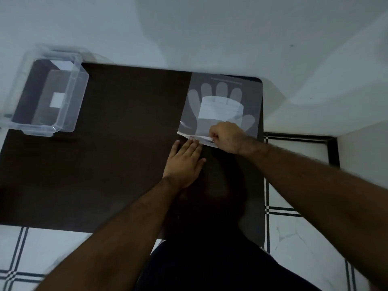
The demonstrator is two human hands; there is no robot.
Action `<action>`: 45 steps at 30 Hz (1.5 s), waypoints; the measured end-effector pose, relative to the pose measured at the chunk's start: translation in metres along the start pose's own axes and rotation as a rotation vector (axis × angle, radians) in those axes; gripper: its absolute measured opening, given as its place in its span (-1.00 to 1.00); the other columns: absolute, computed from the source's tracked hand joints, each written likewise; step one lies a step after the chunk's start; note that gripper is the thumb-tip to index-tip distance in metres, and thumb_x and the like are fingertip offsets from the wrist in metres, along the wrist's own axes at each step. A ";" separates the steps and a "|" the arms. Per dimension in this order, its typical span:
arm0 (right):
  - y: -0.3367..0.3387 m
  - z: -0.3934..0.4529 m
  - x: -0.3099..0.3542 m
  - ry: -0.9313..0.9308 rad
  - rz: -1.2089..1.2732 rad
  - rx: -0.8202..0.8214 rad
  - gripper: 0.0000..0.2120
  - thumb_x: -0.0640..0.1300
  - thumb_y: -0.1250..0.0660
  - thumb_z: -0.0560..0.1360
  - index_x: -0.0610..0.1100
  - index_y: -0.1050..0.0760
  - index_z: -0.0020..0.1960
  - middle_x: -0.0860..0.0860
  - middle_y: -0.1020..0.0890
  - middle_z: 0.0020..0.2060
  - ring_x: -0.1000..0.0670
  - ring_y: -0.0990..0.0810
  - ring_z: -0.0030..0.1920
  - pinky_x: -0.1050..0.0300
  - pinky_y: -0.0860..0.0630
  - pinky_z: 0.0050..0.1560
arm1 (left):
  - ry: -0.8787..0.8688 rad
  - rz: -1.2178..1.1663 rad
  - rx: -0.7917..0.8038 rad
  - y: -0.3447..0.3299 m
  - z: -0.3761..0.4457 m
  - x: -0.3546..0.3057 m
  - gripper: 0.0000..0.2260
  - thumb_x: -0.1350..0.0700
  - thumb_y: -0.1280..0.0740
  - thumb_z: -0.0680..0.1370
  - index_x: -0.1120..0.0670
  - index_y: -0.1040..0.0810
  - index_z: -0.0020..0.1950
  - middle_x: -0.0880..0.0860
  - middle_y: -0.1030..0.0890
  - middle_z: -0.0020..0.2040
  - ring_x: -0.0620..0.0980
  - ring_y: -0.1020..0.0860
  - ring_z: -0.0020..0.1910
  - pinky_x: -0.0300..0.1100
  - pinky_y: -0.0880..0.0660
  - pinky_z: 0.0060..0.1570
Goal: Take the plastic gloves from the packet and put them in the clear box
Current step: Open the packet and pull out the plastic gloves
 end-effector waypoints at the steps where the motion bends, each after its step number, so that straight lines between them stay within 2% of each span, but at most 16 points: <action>1: 0.000 0.000 -0.002 -0.006 0.008 -0.015 -0.93 -0.13 -0.37 0.61 -0.03 -0.63 -0.01 -0.02 -0.67 -0.06 -0.03 -0.60 -0.05 0.05 -0.54 0.03 | 0.010 -0.005 0.009 -0.002 0.001 0.000 -0.43 -0.21 0.03 0.75 0.02 -0.22 0.71 -0.01 -0.21 0.72 -0.04 -0.07 0.72 0.16 0.12 0.68; 4: 0.003 -0.001 -0.004 -0.019 0.056 -0.053 -0.93 -0.14 -0.36 0.62 -0.03 -0.61 -0.01 0.00 -0.64 -0.06 -0.02 -0.60 -0.04 0.04 -0.57 0.05 | 0.049 -0.047 0.019 -0.004 0.002 0.003 -0.45 -0.20 0.03 0.76 -0.01 -0.22 0.71 -0.03 -0.27 0.70 -0.04 -0.14 0.70 0.14 0.09 0.68; 8: 0.012 -0.003 -0.003 0.014 0.096 -0.112 -0.93 -0.16 -0.33 0.64 -0.07 -0.61 0.04 -0.03 -0.63 0.00 -0.02 -0.59 0.00 0.01 -0.60 0.11 | 0.048 -0.015 -0.026 0.005 0.006 0.001 -0.45 -0.17 -0.03 0.74 -0.04 -0.17 0.72 -0.01 -0.41 0.60 0.04 -0.32 0.60 0.14 -0.15 0.60; 12: 0.019 0.000 0.002 0.037 0.082 -0.115 -0.89 -0.15 -0.31 0.66 -0.09 -0.62 0.09 -0.05 -0.63 0.06 -0.04 -0.60 0.07 0.00 -0.59 0.18 | 0.037 0.005 -0.126 0.018 0.012 -0.003 -0.45 -0.15 -0.12 0.73 -0.02 -0.23 0.71 0.05 -0.54 0.41 0.11 -0.47 0.39 0.13 -0.33 0.43; 15: 0.018 0.002 0.005 0.062 0.061 -0.077 -0.86 -0.14 -0.32 0.65 -0.09 -0.64 0.14 -0.06 -0.64 0.11 -0.06 -0.60 0.12 -0.04 -0.58 0.22 | 0.018 0.038 -0.195 0.024 0.013 -0.003 -0.47 -0.12 -0.18 0.71 0.00 -0.33 0.67 0.07 -0.53 0.42 0.13 -0.46 0.38 0.15 -0.37 0.38; 18: 0.017 0.004 0.006 0.065 0.058 -0.083 -0.86 -0.16 -0.31 0.65 -0.08 -0.64 0.12 -0.05 -0.64 0.09 -0.06 -0.60 0.10 -0.04 -0.58 0.21 | 0.029 0.068 -0.154 0.023 0.017 0.001 -0.53 -0.12 -0.17 0.72 0.02 -0.47 0.57 0.07 -0.47 0.53 0.12 -0.39 0.48 0.18 -0.31 0.44; 21: 0.019 0.006 0.008 0.067 0.055 -0.107 -0.87 -0.16 -0.29 0.66 -0.06 -0.62 0.03 -0.03 -0.62 0.01 -0.05 -0.60 0.02 -0.02 -0.59 0.11 | 0.005 0.096 -0.120 0.018 0.019 0.002 -0.56 -0.12 -0.14 0.72 0.03 -0.52 0.51 0.06 -0.45 0.55 0.11 -0.35 0.54 0.19 -0.24 0.50; 28: 0.034 0.007 0.010 0.083 0.088 -0.223 -0.86 -0.16 -0.28 0.68 -0.12 -0.62 0.10 -0.06 -0.65 0.03 -0.03 -0.60 0.02 -0.01 -0.60 0.14 | -0.016 0.059 -0.121 0.025 0.028 0.003 -0.65 0.00 -0.20 0.72 0.05 -0.59 0.45 0.06 -0.66 0.38 0.11 -0.52 0.46 0.11 -0.29 0.51; 32: 0.038 0.008 0.015 0.108 0.059 -0.239 -0.85 -0.18 -0.30 0.67 -0.14 -0.63 0.14 -0.08 -0.66 0.04 -0.06 -0.61 0.03 -0.03 -0.60 0.15 | 0.017 0.017 -0.105 0.039 0.037 0.002 -0.63 0.14 -0.28 0.66 0.06 -0.54 0.48 0.11 -0.72 0.25 0.15 -0.65 0.28 0.07 -0.43 0.38; 36: 0.037 0.008 0.018 0.125 0.034 -0.221 -0.87 -0.15 -0.31 0.67 -0.13 -0.62 0.13 -0.07 -0.66 0.04 -0.06 -0.61 0.04 -0.02 -0.60 0.15 | -0.003 0.069 -0.038 0.045 0.046 0.000 -0.63 0.07 -0.31 0.70 0.02 -0.47 0.52 0.09 -0.64 0.32 0.14 -0.65 0.22 0.11 -0.58 0.26; 38: 0.037 0.008 0.019 0.133 0.029 -0.220 -0.87 -0.14 -0.30 0.67 -0.13 -0.62 0.12 -0.07 -0.65 0.02 -0.06 -0.61 0.02 -0.01 -0.60 0.12 | 0.009 0.089 -0.008 0.046 0.050 0.002 -0.66 0.05 -0.33 0.69 0.00 -0.49 0.48 0.08 -0.61 0.29 0.13 -0.65 0.17 0.11 -0.64 0.16; 41: 0.038 0.008 0.021 0.131 0.014 -0.216 -0.86 -0.15 -0.29 0.67 -0.13 -0.62 0.11 -0.07 -0.64 0.02 -0.07 -0.60 0.01 -0.02 -0.61 0.10 | 0.027 0.098 0.031 0.050 0.057 0.003 -0.75 0.03 -0.33 0.69 -0.02 -0.58 0.36 0.06 -0.58 0.24 0.10 -0.64 0.12 0.07 -0.65 0.11; 45: 0.039 0.011 0.022 0.110 -0.005 -0.208 -0.85 -0.14 -0.28 0.67 -0.13 -0.62 0.11 -0.08 -0.64 0.04 -0.09 -0.60 0.03 -0.03 -0.61 0.11 | 0.036 0.128 0.048 0.053 0.064 0.003 -0.76 -0.03 -0.30 0.70 0.00 -0.63 0.30 0.07 -0.59 0.21 0.11 -0.64 0.10 0.06 -0.64 0.06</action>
Point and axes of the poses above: each hand's wrist, its own z-axis towards the middle knuckle, its own y-axis out of the back of the hand, x = y × z, the point moved 9 cm from there along z, towards the middle knuckle
